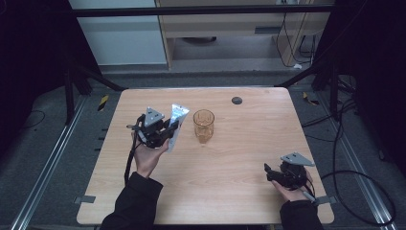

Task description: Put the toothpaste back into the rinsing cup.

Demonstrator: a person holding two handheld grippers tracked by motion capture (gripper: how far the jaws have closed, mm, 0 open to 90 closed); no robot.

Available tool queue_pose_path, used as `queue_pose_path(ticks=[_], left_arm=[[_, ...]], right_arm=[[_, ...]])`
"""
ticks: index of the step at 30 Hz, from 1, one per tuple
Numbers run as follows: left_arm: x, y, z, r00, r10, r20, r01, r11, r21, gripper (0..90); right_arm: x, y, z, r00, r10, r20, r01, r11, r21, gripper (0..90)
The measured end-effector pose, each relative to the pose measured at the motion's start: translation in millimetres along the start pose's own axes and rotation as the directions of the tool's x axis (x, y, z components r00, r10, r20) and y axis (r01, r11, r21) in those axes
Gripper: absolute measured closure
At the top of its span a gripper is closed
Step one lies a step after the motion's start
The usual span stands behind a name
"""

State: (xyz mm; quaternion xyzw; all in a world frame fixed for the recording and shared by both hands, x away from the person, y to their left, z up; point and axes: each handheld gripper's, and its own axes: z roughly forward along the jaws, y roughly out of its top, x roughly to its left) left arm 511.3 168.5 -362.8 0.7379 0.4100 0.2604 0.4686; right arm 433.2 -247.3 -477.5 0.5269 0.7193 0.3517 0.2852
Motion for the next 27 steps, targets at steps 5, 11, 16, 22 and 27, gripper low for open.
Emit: queue_pose_path(ticks=[5,11,16,22,27], left_arm=[[1.3,11.4,11.7,0.9995,-0.029,-0.009,0.028,0.9975,-0.065,74.0],[1.7,19.2,29.3,0.9978,-0.063,-0.020,0.061,0.9923,-0.108,74.0],[1.7,23.5,37.3,0.9965,-0.082,-0.020,0.078,0.9871,-0.140,74.0],[2.7,35.6,46.3,0.9946,-0.101,-0.023,0.096,0.9794,-0.178,74.0],[-1.0,43.2,57.2,0.9951,-0.095,-0.027,0.088,0.9762,-0.198,74.0]], right_arm=[[-0.5,-0.2,0.0,1.0000,0.004,-0.003,-0.004,1.0000,-0.007,23.2],[-0.7,-0.7,0.7,1.0000,0.005,-0.005,-0.005,0.9999,-0.013,23.2],[-0.6,-1.3,1.3,1.0000,0.004,-0.005,-0.004,0.9999,-0.010,23.1],[-1.5,-1.5,1.5,1.0000,0.004,-0.005,-0.004,0.9999,-0.013,23.1],[-1.4,-1.7,2.1,1.0000,0.001,-0.009,-0.001,0.9999,-0.013,23.2]])
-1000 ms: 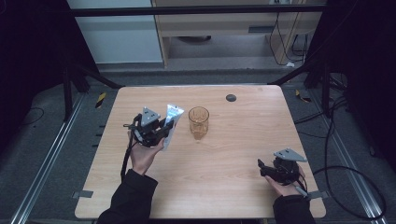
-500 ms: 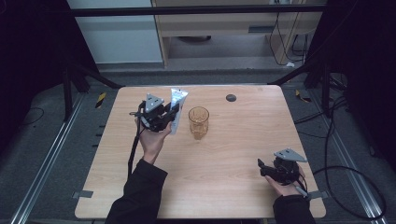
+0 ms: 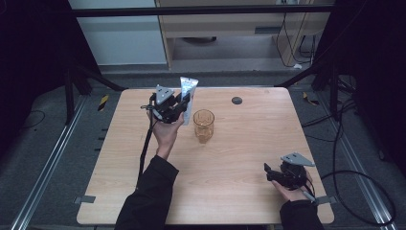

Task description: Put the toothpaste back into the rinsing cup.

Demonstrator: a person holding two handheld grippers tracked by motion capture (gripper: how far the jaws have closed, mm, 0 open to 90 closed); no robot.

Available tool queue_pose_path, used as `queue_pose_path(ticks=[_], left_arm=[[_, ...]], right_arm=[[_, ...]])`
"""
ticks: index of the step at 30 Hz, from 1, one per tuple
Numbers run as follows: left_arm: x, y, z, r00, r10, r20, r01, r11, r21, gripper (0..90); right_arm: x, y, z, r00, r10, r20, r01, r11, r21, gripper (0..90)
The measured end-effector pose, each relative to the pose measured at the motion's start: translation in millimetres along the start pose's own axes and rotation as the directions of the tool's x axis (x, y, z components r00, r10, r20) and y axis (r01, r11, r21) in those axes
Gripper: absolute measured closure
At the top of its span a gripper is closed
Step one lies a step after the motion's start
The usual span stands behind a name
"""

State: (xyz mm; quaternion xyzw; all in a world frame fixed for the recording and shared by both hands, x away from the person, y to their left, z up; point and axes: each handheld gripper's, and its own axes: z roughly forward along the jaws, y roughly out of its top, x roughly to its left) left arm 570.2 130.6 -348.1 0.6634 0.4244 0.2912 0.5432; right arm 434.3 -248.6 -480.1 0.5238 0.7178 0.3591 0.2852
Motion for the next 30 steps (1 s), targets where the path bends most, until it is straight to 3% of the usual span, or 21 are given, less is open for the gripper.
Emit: queue_pose_path(ticks=[7,16,30], left_arm=[[-3.4,-1.3,12.8,1.0000,-0.009,-0.002,0.009,0.9999,-0.008,74.1],[-18.3,-0.2,27.4,0.9999,0.014,-0.007,-0.014,0.9997,-0.022,74.0],[-26.1,1.7,44.2,0.9996,0.025,-0.010,-0.025,0.9994,-0.022,73.9]], right_arm=[[-0.1,-0.4,0.3,1.0000,-0.001,-0.001,0.001,1.0000,-0.001,23.2],[0.2,-0.6,0.8,1.0000,0.002,-0.004,-0.002,1.0000,-0.002,23.1],[0.2,-0.8,1.4,1.0000,0.006,-0.007,-0.006,1.0000,-0.002,23.1]])
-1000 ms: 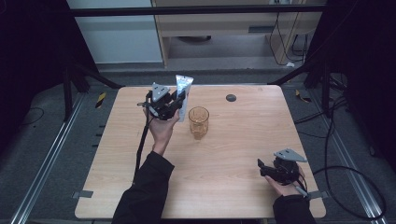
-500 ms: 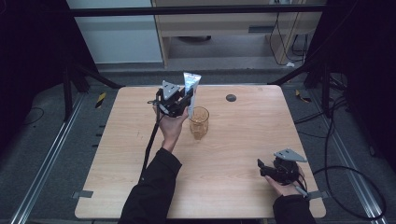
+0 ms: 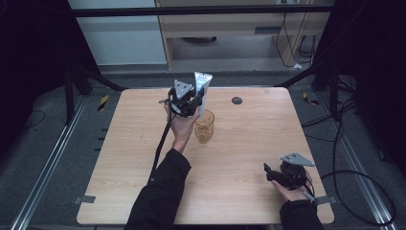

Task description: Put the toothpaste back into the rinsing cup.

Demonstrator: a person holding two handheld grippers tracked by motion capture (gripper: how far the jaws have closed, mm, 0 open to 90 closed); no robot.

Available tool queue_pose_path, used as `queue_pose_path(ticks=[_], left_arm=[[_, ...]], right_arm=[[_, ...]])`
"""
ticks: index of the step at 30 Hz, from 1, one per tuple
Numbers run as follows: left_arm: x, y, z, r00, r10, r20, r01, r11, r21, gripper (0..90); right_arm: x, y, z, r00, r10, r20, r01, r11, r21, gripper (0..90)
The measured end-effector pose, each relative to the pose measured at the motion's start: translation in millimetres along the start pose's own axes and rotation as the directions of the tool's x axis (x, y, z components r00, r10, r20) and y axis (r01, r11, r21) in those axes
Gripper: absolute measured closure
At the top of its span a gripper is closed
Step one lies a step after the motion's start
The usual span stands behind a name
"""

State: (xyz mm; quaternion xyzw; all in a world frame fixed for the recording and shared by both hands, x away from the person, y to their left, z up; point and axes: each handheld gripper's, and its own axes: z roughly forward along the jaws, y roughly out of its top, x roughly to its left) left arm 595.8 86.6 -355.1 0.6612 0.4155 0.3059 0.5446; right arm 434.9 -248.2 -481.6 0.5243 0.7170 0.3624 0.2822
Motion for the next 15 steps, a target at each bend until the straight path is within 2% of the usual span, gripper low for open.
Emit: queue_pose_path(ticks=[9,15], left_arm=[[-5.5,-2.2,13.9,1.0000,0.003,0.002,-0.003,1.0000,0.001,73.9],[-7.6,-8.2,20.8,0.9998,0.022,0.003,-0.022,0.9997,0.008,73.9]], right_arm=[[-0.3,0.0,-0.2,1.0000,-0.002,0.001,0.002,1.0000,0.000,23.1],[-1.0,-0.4,0.4,1.0000,-0.005,0.003,0.005,1.0000,0.000,23.3]])
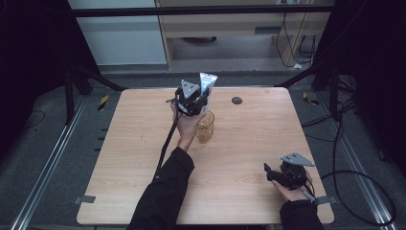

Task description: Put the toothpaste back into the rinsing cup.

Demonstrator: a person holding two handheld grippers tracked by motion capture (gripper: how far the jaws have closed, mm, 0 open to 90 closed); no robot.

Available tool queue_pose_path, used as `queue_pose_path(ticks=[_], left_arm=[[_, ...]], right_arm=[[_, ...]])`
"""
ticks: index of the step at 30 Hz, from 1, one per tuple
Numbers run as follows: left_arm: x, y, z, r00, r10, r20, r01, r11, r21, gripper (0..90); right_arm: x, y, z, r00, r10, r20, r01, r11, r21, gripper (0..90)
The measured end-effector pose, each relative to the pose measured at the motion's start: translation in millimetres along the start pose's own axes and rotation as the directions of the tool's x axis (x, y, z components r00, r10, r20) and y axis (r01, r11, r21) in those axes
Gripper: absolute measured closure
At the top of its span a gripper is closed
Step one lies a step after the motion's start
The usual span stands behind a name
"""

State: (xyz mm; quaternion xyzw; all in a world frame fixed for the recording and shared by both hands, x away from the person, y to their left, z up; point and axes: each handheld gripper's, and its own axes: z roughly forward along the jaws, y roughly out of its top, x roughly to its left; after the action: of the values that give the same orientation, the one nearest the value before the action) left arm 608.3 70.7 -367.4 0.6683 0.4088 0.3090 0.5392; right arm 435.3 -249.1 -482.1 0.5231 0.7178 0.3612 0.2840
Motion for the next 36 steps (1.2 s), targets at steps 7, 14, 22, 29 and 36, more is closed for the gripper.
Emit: queue_pose_path(ticks=[7,14,22,29,36], left_arm=[[-0.7,-7.0,7.2,0.9999,0.012,-0.004,-0.012,0.9996,0.026,73.9],[4.1,-13.8,12.1,0.9999,0.008,-0.015,-0.007,0.9993,0.037,73.9],[4.9,-26.6,16.2,0.9999,0.002,-0.013,-0.002,0.9988,0.050,73.7],[4.3,-40.2,22.3,0.9999,-0.014,-0.009,0.015,0.9979,0.063,73.5],[3.6,-47.8,22.4,0.9998,-0.018,0.009,0.017,0.9971,0.074,72.8]], right_arm=[[1.3,0.1,0.5,1.0000,-0.002,-0.003,0.002,1.0000,0.001,23.3],[1.0,-0.3,1.0,1.0000,0.001,-0.004,-0.001,1.0000,0.003,23.4],[1.4,-0.4,1.4,1.0000,-0.007,-0.006,0.007,1.0000,0.003,23.4],[1.5,-0.7,1.5,0.9999,-0.010,-0.008,0.010,0.9999,0.006,23.5],[1.5,-0.8,1.6,0.9999,-0.012,-0.009,0.012,0.9999,0.006,23.5]])
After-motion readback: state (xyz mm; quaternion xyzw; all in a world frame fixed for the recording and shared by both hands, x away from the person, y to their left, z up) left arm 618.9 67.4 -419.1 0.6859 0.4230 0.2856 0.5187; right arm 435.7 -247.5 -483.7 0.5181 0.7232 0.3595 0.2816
